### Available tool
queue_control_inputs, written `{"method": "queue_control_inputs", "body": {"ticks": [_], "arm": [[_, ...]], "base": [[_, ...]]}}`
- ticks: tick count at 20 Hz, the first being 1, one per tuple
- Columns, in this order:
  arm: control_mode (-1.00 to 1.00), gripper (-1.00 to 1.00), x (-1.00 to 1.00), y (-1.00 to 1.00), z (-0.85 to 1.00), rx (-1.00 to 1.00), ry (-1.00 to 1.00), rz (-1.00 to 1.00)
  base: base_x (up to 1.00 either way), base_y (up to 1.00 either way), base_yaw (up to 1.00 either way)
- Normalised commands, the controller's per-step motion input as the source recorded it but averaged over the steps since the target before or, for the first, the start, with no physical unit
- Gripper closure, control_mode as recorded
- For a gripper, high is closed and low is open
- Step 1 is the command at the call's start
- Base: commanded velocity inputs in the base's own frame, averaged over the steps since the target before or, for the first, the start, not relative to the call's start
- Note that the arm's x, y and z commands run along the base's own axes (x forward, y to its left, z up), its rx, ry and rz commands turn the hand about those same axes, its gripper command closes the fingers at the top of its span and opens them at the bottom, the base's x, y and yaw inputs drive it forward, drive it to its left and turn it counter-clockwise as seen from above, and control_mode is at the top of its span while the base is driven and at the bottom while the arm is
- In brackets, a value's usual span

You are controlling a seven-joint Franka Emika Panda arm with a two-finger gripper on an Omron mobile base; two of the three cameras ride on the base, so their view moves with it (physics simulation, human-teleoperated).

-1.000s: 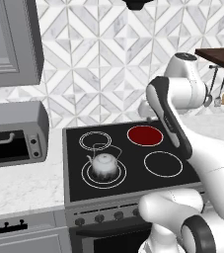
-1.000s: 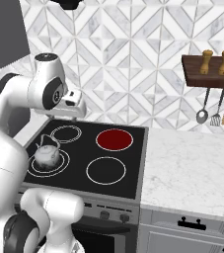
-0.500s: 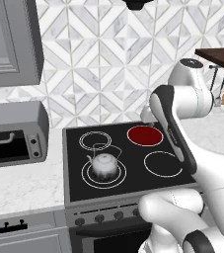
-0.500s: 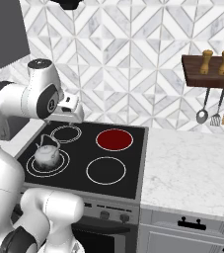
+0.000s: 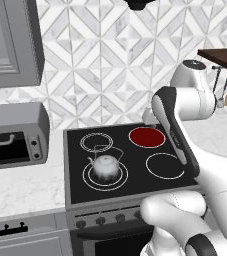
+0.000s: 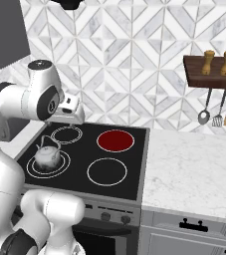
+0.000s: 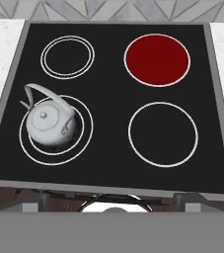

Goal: Turn off the rear right burner of the stove.

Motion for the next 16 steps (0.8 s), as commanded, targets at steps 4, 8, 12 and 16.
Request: {"method": "queue_control_inputs", "body": {"ticks": [4,8,12,16], "arm": [[1.0,-1.0,0.0,0.0,0.0,0.0,0.0,0.0],[1.0,-1.0,0.0,0.0,0.0,0.0,0.0,0.0],[1.0,-1.0,0.0,0.0,0.0,0.0,0.0,0.0],[1.0,-1.0,0.0,0.0,0.0,0.0,0.0,0.0]], "base": [[-0.1,0.0,0.0],[-0.19,-0.06,0.0],[-0.46,-0.37,0.0],[-0.36,-0.46,0.0]]}}
